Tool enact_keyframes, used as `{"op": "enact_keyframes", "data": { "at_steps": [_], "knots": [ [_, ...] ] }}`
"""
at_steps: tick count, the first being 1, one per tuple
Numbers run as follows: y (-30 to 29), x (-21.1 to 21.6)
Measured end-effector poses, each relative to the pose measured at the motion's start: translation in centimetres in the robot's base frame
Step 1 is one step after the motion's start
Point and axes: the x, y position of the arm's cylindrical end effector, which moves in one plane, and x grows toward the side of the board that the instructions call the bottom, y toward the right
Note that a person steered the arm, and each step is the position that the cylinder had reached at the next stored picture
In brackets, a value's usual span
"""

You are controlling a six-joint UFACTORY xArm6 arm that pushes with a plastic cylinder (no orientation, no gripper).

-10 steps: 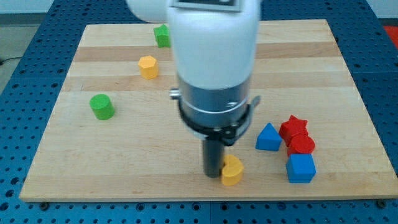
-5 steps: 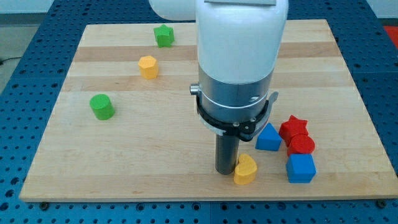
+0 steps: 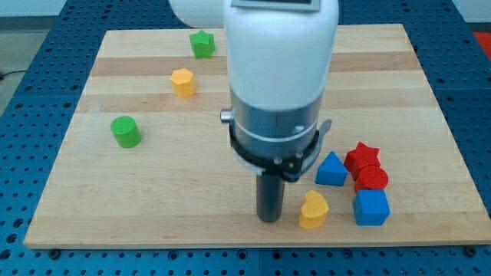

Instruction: Slide the yellow heart to the bottom left of blue triangle

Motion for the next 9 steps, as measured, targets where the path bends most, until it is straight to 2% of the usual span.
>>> {"op": "enact_keyframes", "data": {
  "at_steps": [1, 2, 3, 4, 5, 6, 7, 9],
  "knots": [
    [1.3, 2.1],
    [6.6, 2.0],
    [7.9, 0.7],
    [7.6, -1.0],
    [4.2, 1.5],
    [-7.4, -1.3],
    [-17.1, -6.1],
    [-31.7, -9.8]
  ]
}}
